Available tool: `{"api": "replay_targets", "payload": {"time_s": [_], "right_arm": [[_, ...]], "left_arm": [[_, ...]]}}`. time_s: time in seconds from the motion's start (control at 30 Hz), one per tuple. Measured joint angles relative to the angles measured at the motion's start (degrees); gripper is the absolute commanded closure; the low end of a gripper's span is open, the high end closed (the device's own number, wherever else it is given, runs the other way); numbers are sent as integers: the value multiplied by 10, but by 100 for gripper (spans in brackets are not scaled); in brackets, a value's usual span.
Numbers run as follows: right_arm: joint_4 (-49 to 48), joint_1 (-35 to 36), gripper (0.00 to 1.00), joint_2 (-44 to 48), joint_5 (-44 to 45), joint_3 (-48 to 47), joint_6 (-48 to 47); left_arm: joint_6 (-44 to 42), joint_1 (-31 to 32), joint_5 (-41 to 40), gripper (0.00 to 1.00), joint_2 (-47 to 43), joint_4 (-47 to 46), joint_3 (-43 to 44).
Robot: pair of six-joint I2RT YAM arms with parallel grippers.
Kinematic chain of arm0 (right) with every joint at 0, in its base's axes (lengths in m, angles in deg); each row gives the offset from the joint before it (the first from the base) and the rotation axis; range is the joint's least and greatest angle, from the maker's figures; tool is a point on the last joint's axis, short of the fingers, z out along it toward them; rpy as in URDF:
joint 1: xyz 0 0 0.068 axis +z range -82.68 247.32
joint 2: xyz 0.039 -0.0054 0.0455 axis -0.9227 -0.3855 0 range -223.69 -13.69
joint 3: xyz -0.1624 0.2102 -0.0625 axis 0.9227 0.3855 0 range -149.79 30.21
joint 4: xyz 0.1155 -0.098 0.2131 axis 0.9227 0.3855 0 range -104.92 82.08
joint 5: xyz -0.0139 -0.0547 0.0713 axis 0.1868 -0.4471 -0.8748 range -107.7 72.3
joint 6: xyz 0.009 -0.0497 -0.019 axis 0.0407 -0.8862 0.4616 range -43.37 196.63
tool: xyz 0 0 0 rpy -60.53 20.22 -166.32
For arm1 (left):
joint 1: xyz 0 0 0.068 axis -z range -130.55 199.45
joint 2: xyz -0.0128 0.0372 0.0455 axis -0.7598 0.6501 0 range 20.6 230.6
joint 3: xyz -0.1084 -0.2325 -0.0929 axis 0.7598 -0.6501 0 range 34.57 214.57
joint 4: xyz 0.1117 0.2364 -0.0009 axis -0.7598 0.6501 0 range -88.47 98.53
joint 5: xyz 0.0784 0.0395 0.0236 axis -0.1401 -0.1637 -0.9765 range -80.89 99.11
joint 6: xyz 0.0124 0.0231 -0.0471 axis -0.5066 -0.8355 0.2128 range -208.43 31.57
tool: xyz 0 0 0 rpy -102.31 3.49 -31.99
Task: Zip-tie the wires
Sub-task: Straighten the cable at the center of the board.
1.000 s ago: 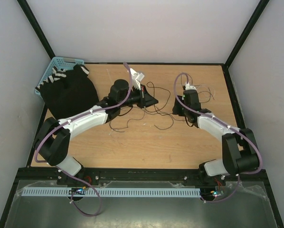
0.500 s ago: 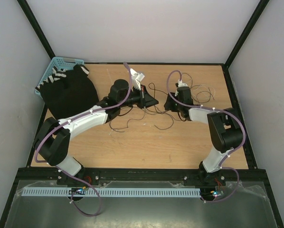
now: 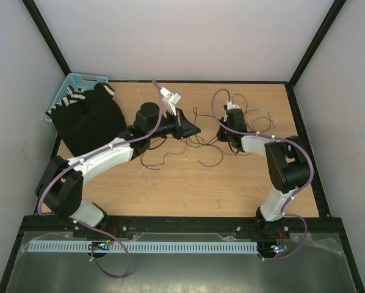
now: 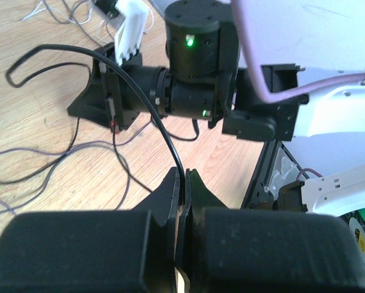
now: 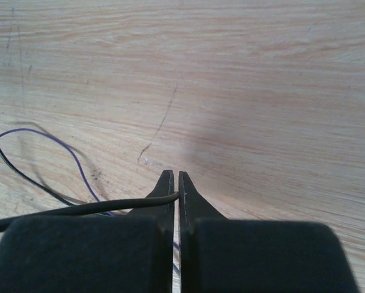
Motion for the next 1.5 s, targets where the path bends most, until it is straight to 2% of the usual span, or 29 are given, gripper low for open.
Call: {"api": "replay_targets", "payload": {"time_s": [0.17,0.33,0.53,0.73,1.07,1.5], "right_arm": [[76,5,100,0,54,-71,-67],[122,37,100,13,164,-129,-153],[172,101,100,6,273,-160,-262],[204,132,100,-3,370,-162,-360],[210,138,100,6,415,-166,-387],[214,139,100,81,486,-178,-489]], "left_arm": [[10,-33,4,100,-49,4,-50],[11,-56,1,100,-91,9,-96],[11,-55,2,100,-91,13,-110],[12,-55,2,100,-92,14,-118],[14,-56,2,100,-104,18,-132],[21,-58,2,100,-108,18,-136]]}}
